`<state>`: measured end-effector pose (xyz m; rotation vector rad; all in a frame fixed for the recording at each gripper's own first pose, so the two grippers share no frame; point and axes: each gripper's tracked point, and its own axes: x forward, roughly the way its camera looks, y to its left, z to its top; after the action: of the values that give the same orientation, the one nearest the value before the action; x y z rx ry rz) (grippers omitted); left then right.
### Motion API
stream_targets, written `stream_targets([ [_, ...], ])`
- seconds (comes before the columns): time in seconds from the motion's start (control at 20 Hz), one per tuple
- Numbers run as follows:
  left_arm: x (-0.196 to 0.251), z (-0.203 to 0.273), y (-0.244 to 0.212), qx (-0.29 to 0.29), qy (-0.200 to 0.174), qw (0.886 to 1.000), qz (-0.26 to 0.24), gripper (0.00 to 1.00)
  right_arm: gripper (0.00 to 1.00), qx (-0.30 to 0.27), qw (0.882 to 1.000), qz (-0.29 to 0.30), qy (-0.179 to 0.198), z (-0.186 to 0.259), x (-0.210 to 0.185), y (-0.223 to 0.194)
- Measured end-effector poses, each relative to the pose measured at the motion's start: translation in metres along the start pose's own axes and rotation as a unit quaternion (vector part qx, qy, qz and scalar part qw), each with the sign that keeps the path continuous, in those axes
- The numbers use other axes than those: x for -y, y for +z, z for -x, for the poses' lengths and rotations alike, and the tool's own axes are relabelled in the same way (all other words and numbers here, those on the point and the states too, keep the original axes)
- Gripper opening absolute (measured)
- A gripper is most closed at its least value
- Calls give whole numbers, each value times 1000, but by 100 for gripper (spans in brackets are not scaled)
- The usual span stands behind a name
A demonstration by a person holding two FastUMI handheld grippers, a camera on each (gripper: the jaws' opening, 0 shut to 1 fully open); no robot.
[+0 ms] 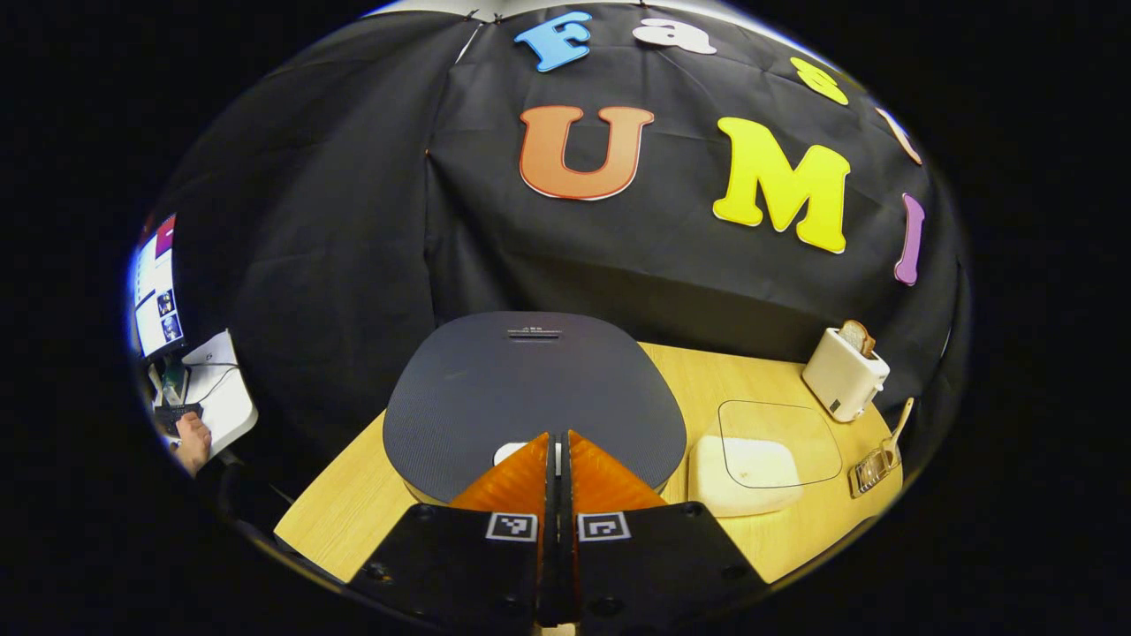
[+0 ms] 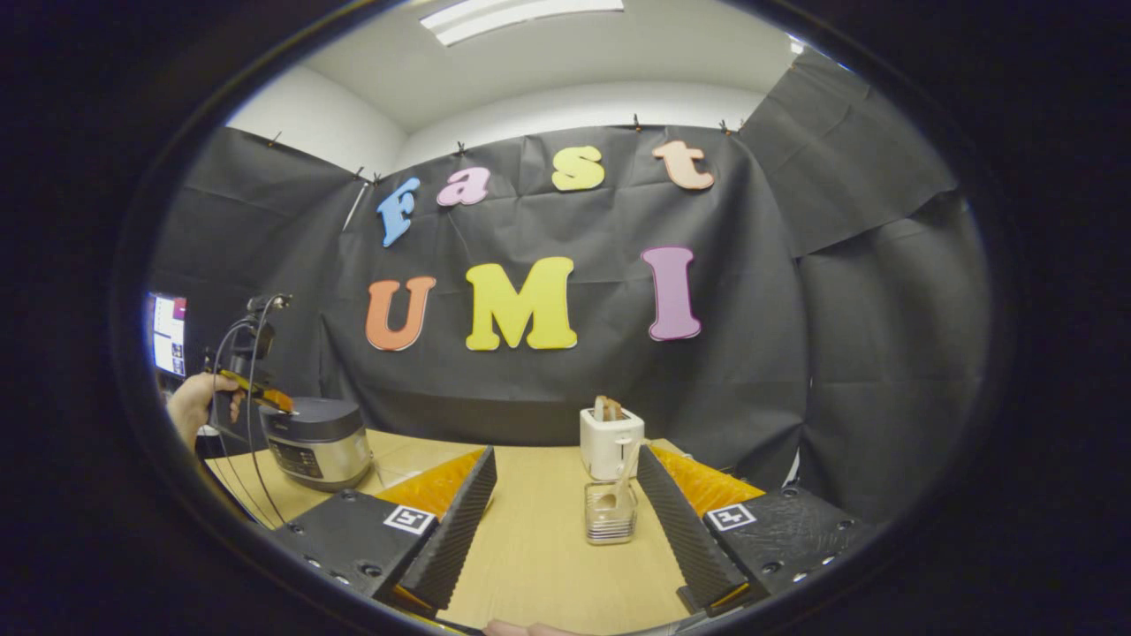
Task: Close the left gripper, press the button to open the rice cooker; take a wooden spoon from the chopstick holder with the right hand, scoop a spoonful of rice and pour it into the rice cooker, then put the wooden spoon back into the chopstick holder.
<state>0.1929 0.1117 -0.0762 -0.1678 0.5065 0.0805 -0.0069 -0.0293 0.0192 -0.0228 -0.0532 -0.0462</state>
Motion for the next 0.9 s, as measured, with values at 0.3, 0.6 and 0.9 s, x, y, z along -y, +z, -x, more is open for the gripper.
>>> stream_targets([
  [0.3, -1, 0, -8, -25, 1, 1000, 2, 3, 95, -1, 1000, 2, 6, 1, -6, 0],
  [0.6, 0, 0, 2, -8, -3, 1000, -13, 3, 95, 2, 1000, 9, 2, 1, -2, 1],
  [0.9, 13, 63, 48, 86, 9, 996, -18, 3, 95, 0, 1000, 3, -9, -1, 7, 1],
])
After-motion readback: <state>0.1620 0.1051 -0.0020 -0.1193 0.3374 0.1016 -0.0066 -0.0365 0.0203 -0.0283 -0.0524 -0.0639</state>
